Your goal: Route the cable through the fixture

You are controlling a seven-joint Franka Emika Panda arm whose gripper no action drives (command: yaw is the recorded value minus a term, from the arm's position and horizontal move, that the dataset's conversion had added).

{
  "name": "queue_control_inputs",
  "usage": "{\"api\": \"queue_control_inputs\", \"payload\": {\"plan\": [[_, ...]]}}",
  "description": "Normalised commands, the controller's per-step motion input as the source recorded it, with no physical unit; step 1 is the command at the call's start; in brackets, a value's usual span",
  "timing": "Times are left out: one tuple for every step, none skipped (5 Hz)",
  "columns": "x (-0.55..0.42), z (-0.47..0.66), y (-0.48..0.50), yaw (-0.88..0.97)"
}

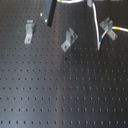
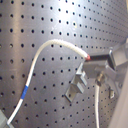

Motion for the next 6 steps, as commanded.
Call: {"api": "queue_control_inputs", "payload": {"plan": [[-0.041,0.40,0.033,0.12],[-0.001,0.34,-0.002,0.43],[-0.398,0.35,0.092,0.36],[-0.457,0.14,0.344,0.00],[-0.434,0.05,0.368,-0.17],[0.000,0.01,0.000,0.00]]}}
